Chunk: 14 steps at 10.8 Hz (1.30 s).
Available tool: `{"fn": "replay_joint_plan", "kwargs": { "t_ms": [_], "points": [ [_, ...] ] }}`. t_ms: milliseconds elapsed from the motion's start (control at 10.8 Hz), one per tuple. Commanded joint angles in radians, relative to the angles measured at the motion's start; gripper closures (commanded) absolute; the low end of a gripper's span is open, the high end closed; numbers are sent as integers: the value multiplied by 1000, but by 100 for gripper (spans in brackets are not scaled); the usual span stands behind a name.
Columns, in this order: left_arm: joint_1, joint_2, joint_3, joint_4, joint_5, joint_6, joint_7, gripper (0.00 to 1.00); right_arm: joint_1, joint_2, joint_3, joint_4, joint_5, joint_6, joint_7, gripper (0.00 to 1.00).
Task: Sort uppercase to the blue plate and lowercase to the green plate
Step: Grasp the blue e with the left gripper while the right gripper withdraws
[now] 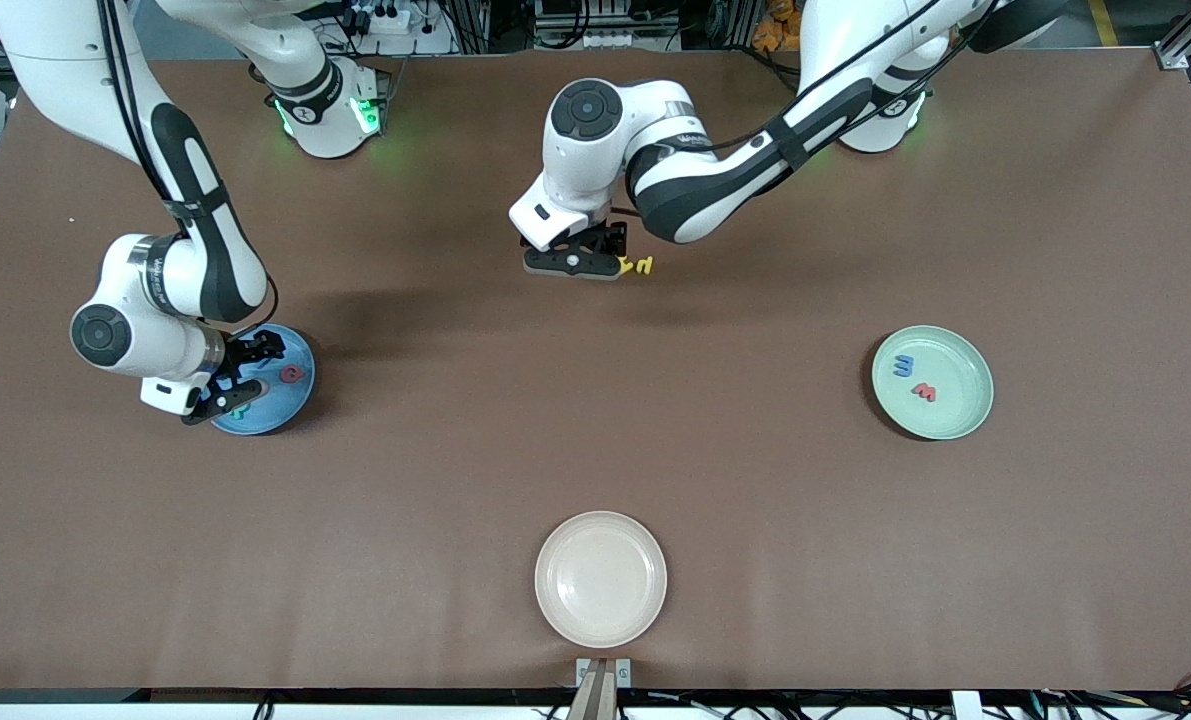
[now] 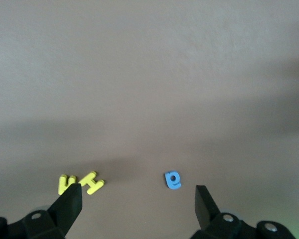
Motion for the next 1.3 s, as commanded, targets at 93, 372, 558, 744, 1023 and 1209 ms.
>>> {"fn": "replay_joint_plan", "kwargs": {
  "t_ms": [93, 372, 558, 744, 1023, 1209],
  "points": [
    [-169, -4, 137, 6, 27, 31, -57, 0, 12, -21, 32, 31, 33, -43, 81, 18],
    [-262, 5, 229, 21, 10, 46, -118, 0, 19, -32, 91, 42, 33, -52, 236, 19],
    [-279, 49, 231, 43, 10, 52, -217, 3, 27, -39, 126, 42, 33, -52, 305, 19],
    [-297, 88, 232, 60, 10, 57, -296, 5, 27, -46, 150, 62, 33, -53, 373, 19],
    [-412, 126, 336, 104, 5, 61, -359, 9, 27, -46, 161, 79, 33, -55, 398, 19],
    [-426, 152, 347, 106, 5, 95, -385, 12, 27, -46, 161, 82, 33, -64, 399, 19]
  ]
}}
